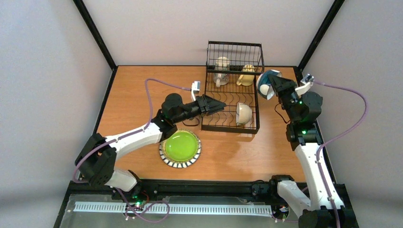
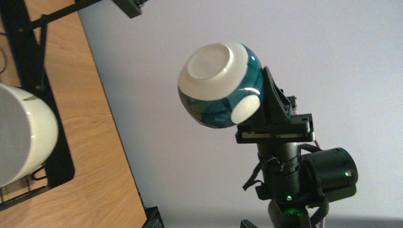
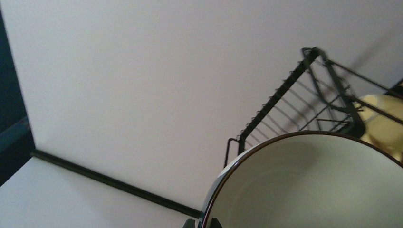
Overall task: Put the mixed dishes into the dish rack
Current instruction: Pass from the right arm to the left
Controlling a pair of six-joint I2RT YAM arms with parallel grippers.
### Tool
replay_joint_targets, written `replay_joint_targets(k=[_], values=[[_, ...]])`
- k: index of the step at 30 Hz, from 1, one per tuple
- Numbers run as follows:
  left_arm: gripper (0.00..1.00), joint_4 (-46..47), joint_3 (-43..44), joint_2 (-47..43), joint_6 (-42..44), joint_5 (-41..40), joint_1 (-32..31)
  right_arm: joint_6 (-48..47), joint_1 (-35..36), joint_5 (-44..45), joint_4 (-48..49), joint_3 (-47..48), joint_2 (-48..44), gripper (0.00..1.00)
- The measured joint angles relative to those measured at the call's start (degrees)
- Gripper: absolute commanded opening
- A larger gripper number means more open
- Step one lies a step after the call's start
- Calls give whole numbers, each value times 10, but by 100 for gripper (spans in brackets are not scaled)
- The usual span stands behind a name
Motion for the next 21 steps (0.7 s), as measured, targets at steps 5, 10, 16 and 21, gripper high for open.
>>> replay_joint_targets(k=[5, 10, 16, 21], values=[[94, -38, 39, -6, 27, -9, -17, -34, 45, 9, 29, 8, 29, 2], [94, -136, 91, -25, 95, -36, -35, -115, 81, 9, -11, 70, 89, 2], [94, -291, 164, -53, 184, -85, -37, -236, 108, -12, -141, 245, 174, 2], [94, -402, 208, -85, 253, -145, -37, -334, 133, -28, -265, 333, 196, 2]])
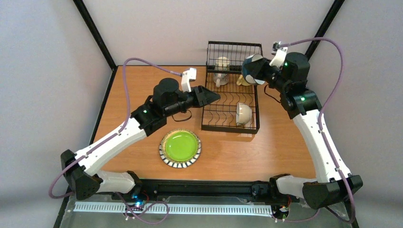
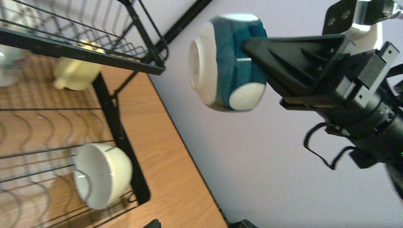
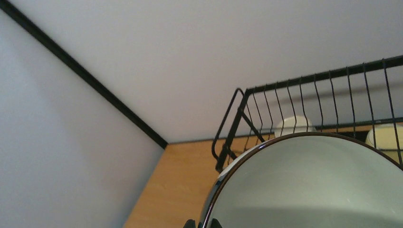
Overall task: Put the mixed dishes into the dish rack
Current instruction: Pass from the right arm to the left
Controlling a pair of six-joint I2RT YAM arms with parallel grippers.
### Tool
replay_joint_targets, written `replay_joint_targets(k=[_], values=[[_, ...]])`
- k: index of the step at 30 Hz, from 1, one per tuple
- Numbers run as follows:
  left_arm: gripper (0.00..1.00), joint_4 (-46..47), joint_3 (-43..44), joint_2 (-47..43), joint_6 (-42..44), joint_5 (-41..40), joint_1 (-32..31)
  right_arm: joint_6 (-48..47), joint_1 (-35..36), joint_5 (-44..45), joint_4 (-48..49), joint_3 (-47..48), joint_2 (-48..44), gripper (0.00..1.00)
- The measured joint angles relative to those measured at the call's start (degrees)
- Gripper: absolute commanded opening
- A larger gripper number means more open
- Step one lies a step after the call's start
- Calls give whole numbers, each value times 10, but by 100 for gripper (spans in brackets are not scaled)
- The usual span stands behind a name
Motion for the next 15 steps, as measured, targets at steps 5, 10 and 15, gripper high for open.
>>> replay_joint_targets(k=[5, 10, 15], values=[[93, -79, 15, -27, 47, -63, 0, -83, 41, 18, -103, 24, 5, 2], [93, -148, 54, -21, 86, -120, 0, -153, 128, 76, -187, 23, 5, 2], [93, -197, 112, 2, 115, -159, 0, -203, 223, 151, -229, 9, -14, 2]])
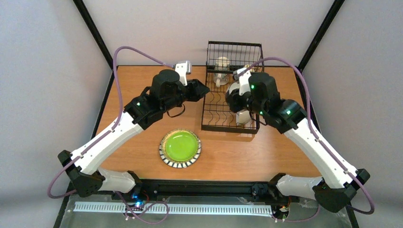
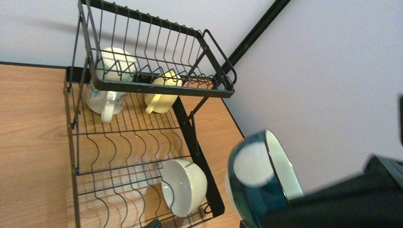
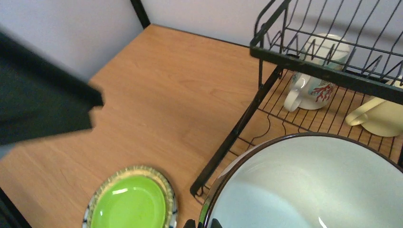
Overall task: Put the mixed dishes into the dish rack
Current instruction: Pass from the right arm to the left
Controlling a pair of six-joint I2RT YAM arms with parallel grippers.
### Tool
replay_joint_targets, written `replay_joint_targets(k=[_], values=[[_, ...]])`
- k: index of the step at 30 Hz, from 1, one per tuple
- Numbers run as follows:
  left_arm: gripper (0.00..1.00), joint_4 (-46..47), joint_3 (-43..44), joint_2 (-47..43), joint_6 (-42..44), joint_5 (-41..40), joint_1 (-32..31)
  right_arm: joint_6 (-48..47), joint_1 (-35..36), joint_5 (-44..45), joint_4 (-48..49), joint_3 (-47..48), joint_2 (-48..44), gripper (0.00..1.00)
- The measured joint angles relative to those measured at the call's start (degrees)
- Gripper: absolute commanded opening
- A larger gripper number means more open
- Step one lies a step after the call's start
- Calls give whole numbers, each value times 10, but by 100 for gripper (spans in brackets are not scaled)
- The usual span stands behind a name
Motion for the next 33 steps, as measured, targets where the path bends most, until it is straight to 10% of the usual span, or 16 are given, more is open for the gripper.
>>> replay_joint_targets(k=[12, 33], values=[[91, -93, 86, 57, 46, -7, 0, -73, 179, 130, -61, -64, -52, 2], [86, -162, 124, 83, 178, 182, 0, -139, 272, 227, -62, -85, -12, 2]])
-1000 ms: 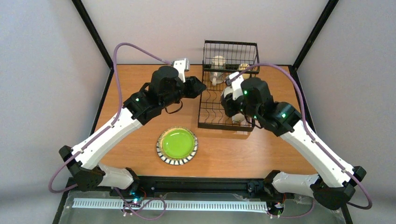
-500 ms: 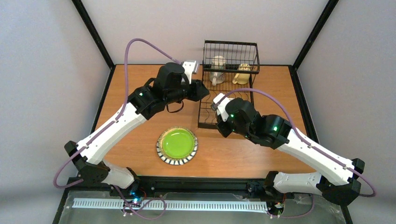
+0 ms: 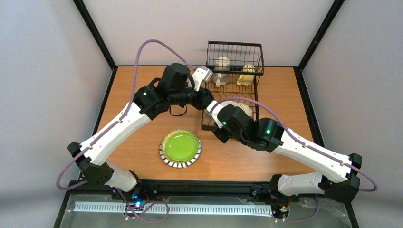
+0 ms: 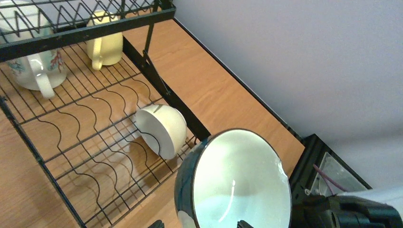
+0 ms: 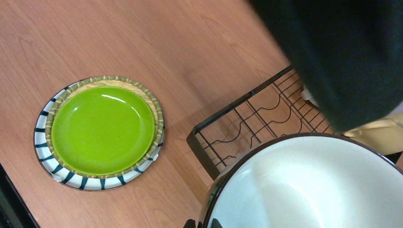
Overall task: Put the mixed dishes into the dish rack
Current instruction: Pass from the right arm to the left
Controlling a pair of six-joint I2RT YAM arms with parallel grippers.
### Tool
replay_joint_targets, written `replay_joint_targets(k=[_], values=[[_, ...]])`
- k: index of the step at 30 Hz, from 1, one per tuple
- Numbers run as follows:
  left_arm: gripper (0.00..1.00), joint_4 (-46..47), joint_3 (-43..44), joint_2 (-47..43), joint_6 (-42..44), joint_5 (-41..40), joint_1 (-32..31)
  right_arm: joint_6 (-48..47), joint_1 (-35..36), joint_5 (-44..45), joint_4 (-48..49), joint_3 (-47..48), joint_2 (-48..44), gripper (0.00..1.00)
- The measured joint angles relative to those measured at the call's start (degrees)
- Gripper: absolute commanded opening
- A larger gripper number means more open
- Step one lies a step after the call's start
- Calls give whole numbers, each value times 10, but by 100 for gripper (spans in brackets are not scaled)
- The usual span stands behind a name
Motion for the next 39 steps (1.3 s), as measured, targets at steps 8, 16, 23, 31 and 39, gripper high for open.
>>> replay_joint_targets(k=[8, 16, 23, 31, 39], values=[[85, -26, 6, 10, 26, 45, 2, -3, 1, 15, 0, 0, 0, 2], [85, -44, 9, 33, 38, 63, 6, -7, 8, 27, -20, 4, 7, 2], [86, -48, 9, 47, 42, 52, 14, -7, 37, 28, -35, 7, 28, 2], [82, -43, 7, 47, 43, 50, 15, -7, 51, 37, -44, 16, 32, 2], [80, -47, -5, 63, 66, 74, 6, -29, 60, 45, 0, 33, 32, 2]])
